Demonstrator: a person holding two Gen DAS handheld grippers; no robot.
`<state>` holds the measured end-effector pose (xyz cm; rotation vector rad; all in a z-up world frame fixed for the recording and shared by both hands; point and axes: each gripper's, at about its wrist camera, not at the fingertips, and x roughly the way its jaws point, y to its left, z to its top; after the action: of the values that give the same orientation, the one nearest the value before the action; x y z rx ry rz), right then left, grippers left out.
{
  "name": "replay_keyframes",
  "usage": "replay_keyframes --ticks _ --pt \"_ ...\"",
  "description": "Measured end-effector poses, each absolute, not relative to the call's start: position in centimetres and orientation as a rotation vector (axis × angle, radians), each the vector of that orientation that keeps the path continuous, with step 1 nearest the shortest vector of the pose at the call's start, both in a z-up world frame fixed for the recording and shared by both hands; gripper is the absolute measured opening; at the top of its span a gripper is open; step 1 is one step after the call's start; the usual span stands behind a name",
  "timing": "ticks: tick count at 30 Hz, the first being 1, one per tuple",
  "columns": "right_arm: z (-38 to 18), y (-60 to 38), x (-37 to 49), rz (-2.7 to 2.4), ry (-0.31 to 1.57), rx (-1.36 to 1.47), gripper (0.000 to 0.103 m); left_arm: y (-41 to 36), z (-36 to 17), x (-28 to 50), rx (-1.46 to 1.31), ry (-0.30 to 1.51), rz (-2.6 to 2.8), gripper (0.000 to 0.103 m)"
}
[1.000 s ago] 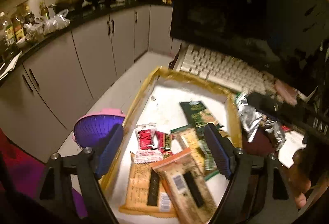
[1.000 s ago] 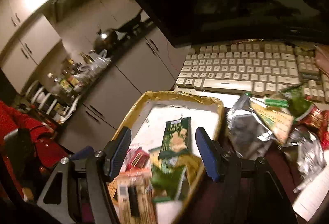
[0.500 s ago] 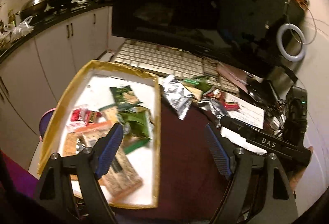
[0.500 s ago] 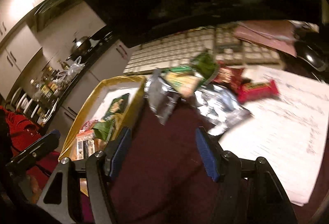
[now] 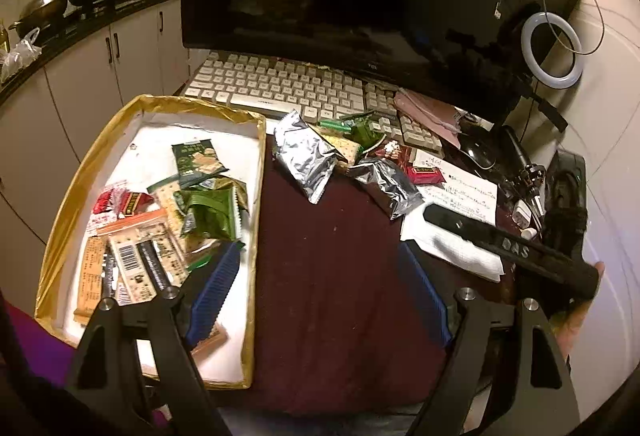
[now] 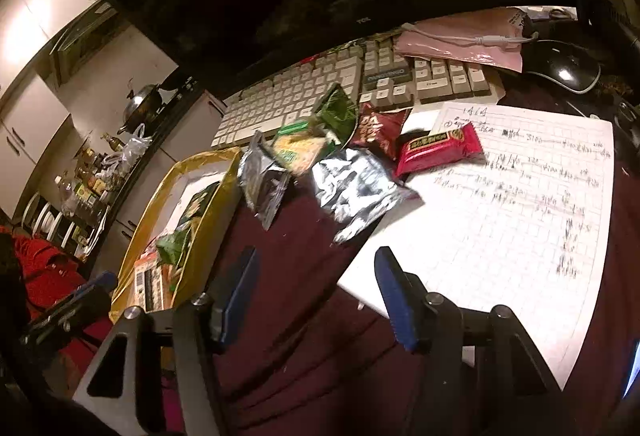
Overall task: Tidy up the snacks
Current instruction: 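Move both grippers back toward the remaining snacks on the desk, then grasp a silver foil packet with right gripper while left grasps another foil packet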
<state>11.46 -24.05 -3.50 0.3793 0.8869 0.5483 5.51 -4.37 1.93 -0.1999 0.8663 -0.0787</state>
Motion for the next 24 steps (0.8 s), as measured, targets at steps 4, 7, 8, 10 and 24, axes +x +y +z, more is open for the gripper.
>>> replay_keyframes --ticks 4,7,8,10,24 --pt "-3.6 -23.6 14.6 0.522 0.922 0.326 0.059 -5.0 2.0 5.9 -0.199 0.86 -0.082 0.082" --pt "-4.2 -23.2 17.2 0.504 0.96 0.317 0.06 -5.1 1.9 7.3 -0.224 0.892 -0.078 0.082" --pt "-4.1 -22.8 18.0 0.497 0.963 0.297 0.06 -5.0 2.0 7.8 -0.242 0.892 -0.086 0.082" --pt "-4.5 -21.8 19.1 0.498 0.986 0.252 0.064 -4.8 1.9 9.1 -0.262 0.903 -0.073 0.082" --pt "-5.1 -19.3 17.5 0.454 0.953 0.056 0.058 -1.8 -0.8 18.5 -0.487 1.088 0.001 0.082"
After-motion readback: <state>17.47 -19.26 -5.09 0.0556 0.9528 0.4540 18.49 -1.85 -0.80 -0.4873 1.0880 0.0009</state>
